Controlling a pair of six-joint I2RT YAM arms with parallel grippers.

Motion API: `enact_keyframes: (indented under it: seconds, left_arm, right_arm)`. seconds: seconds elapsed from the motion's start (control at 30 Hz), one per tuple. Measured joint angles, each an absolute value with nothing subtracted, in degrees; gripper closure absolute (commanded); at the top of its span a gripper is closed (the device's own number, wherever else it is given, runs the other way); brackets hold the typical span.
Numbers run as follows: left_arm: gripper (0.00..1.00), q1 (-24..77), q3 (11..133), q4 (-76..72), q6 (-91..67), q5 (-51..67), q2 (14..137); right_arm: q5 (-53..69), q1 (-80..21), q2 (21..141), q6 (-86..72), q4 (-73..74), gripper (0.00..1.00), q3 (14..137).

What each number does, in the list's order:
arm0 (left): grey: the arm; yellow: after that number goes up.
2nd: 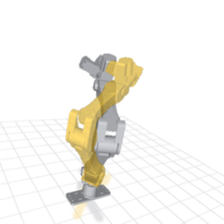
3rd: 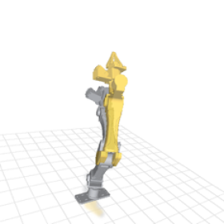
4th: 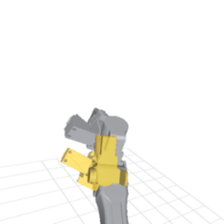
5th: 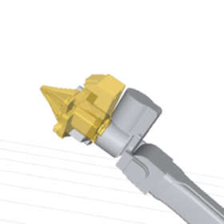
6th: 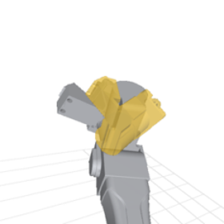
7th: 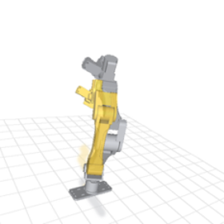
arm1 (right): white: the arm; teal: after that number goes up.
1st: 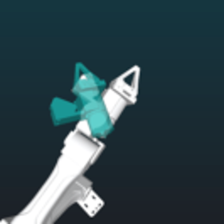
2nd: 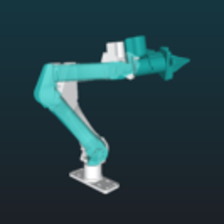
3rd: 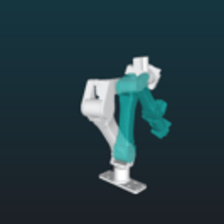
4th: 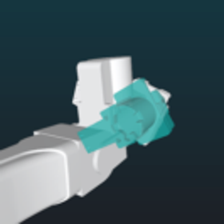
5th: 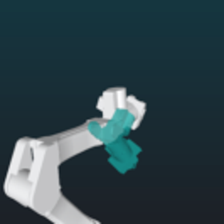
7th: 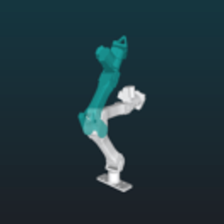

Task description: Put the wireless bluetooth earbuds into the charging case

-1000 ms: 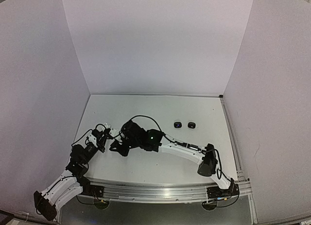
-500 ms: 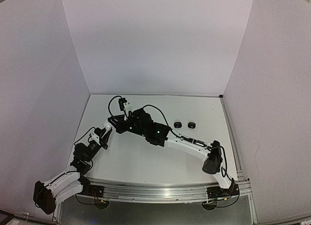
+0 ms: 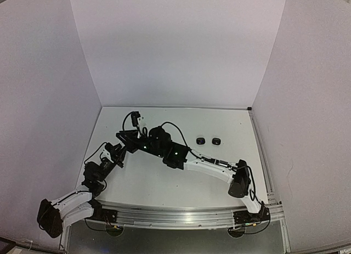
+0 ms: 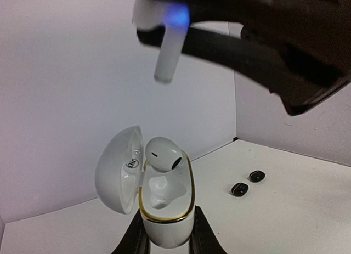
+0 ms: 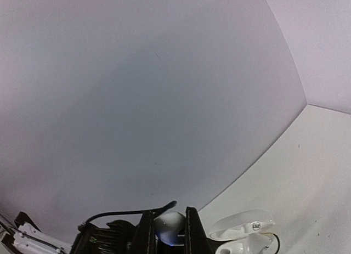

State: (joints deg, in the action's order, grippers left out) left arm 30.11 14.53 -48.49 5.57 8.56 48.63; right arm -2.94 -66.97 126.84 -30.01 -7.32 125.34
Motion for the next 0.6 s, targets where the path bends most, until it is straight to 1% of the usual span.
enact_keyframes:
  seconds: [0.07,0.17,0.3,0.43,0.6]
  left_arm:
    - [1.00,30.12,14.55,-47.05,4.38,9.22,47.34]
    - [1.00,30.23,14.55,-45.66,4.22,7.86,46.60]
    - [1.00,30.41,14.65,-49.70,5.98,4.14,51.27]
    - [1.00,31.05,15.31,-54.31,9.00,-0.44,59.46]
    - [1.00,32.80,16.92,-59.34,11.92,-4.84,65.05]
  right_arm:
    - [-4.57,-67.06,126.03,-28.54,-5.97,1.00,123.56]
    - [-10.21,-67.22,123.75,-29.78,-4.82,1.00,119.44]
    - [-14.78,-67.29,122.49,-35.01,-7.17,1.00,116.25]
    - [-16.07,-67.35,124.53,-38.29,-9.51,1.00,118.96]
    - [-19.80,-68.20,128.00,-40.62,-14.88,1.00,122.29]
